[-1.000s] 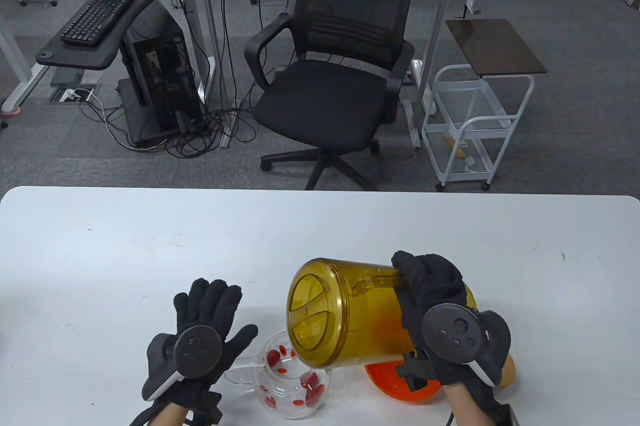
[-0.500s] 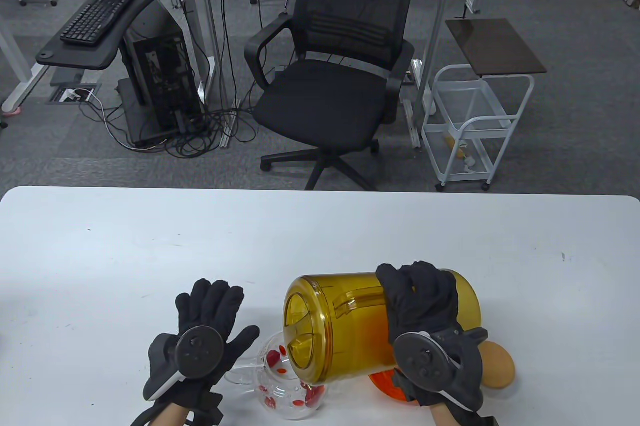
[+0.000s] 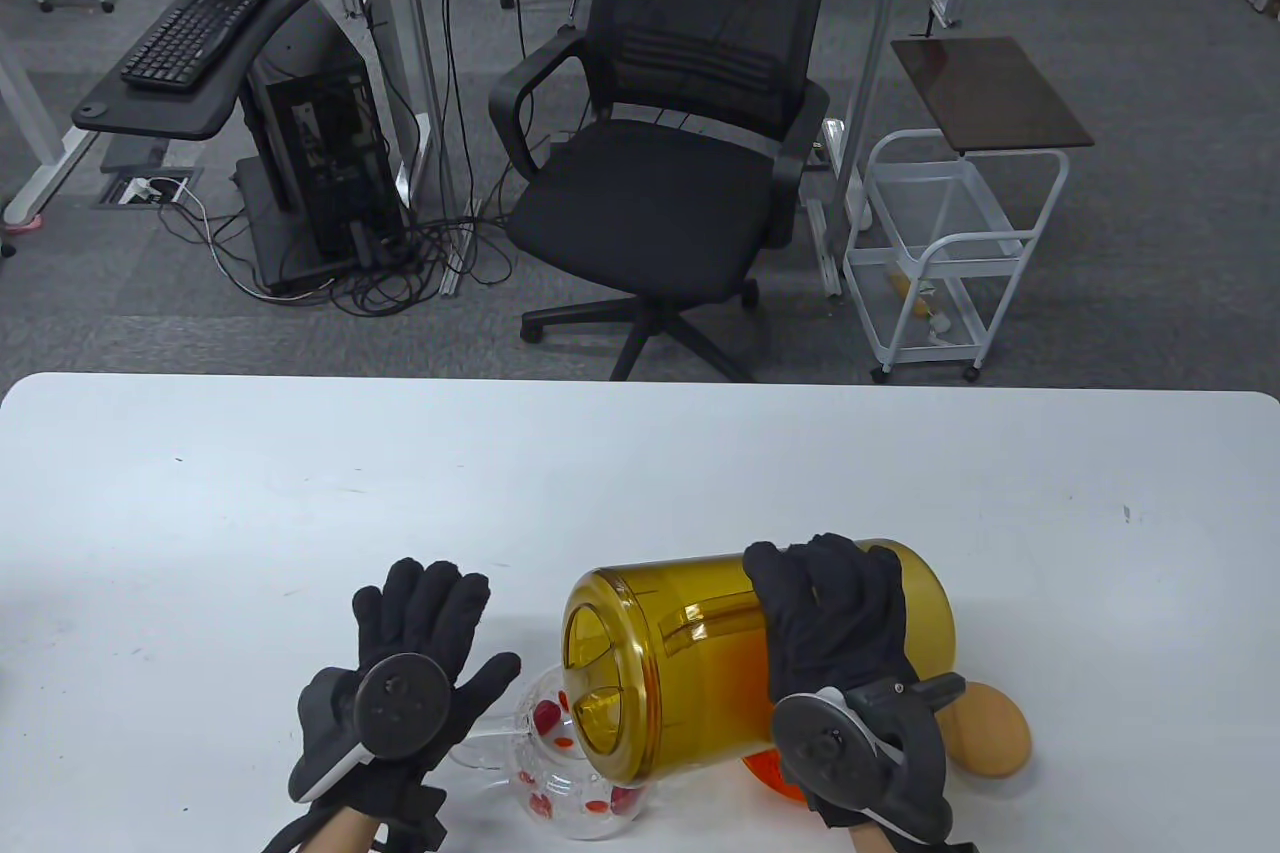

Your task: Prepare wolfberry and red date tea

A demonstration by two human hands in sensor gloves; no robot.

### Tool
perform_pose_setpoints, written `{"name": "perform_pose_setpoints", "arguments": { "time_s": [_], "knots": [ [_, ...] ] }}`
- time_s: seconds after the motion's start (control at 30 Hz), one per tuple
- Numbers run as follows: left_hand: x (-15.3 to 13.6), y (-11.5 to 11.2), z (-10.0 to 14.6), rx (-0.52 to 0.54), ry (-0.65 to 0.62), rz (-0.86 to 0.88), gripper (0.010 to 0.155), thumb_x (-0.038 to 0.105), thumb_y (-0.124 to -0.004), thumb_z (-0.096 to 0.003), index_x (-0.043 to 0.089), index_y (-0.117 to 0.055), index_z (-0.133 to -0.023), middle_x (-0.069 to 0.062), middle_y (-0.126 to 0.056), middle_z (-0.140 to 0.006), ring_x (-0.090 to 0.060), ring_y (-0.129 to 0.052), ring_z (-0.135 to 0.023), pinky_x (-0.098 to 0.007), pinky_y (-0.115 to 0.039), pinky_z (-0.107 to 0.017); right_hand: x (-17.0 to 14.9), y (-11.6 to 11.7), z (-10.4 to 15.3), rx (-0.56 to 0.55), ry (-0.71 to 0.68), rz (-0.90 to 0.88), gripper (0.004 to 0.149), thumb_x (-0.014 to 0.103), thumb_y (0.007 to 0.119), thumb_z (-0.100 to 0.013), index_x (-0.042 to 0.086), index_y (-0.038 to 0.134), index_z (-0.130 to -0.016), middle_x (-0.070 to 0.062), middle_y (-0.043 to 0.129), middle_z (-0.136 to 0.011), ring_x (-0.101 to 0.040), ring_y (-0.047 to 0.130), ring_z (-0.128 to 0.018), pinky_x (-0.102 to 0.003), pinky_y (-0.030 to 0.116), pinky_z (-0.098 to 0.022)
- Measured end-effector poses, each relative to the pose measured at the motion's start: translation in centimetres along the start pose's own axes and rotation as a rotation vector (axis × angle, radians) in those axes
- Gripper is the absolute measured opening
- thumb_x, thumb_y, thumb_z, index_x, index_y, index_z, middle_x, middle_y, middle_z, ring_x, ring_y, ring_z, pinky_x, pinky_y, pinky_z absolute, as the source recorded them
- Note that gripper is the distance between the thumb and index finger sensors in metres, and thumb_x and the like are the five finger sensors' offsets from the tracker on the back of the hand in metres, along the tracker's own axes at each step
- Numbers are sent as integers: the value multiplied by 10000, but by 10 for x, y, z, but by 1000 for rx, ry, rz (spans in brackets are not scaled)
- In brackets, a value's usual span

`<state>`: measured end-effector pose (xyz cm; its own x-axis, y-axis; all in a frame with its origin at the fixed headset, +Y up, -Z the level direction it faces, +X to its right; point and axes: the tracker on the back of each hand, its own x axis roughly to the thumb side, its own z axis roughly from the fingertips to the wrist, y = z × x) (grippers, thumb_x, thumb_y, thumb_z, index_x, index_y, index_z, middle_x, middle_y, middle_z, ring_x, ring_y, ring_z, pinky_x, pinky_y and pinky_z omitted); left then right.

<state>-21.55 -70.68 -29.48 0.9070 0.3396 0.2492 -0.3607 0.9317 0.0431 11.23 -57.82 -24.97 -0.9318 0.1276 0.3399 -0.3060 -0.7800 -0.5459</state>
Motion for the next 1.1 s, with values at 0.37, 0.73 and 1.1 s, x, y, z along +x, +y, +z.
{"name": "perform_pose_setpoints", "arguments": {
  "time_s": [0.37, 0.73, 1.1],
  "knots": [
    [0, 0, 0, 0, 0, -2, 787, 626, -600, -556, 228, -363, -1192, -150, -345, -1268, -462, -188, -1161, -537, -69, -793, 4, 3, 1, -15, -27, 21, 435, 144, 702, -610, 233, 547, -1007, -142, 606, -938, -438, 636, -930, -698, 493, -731],
    [1, 2, 1, -1, -1, -6, 787, 626, -599, -556, 228, -362, -1192, -151, -344, -1267, -461, -188, -1161, -537, -69, -792, 9, 1, 3, -36, -45, 49, 455, 136, 706, -614, 239, 534, -1023, -130, 607, -942, -422, 634, -935, -668, 487, -753],
    [2, 2, 1, -1, -3, -6, 787, 627, -598, -557, 231, -356, -1193, -150, -342, -1268, -460, -186, -1161, -536, -68, -792, 11, 0, 6, -54, -70, 61, 469, 130, 707, -618, 250, 521, -1032, -117, 602, -945, -406, 630, -941, -644, 481, -772]
  ]
}}
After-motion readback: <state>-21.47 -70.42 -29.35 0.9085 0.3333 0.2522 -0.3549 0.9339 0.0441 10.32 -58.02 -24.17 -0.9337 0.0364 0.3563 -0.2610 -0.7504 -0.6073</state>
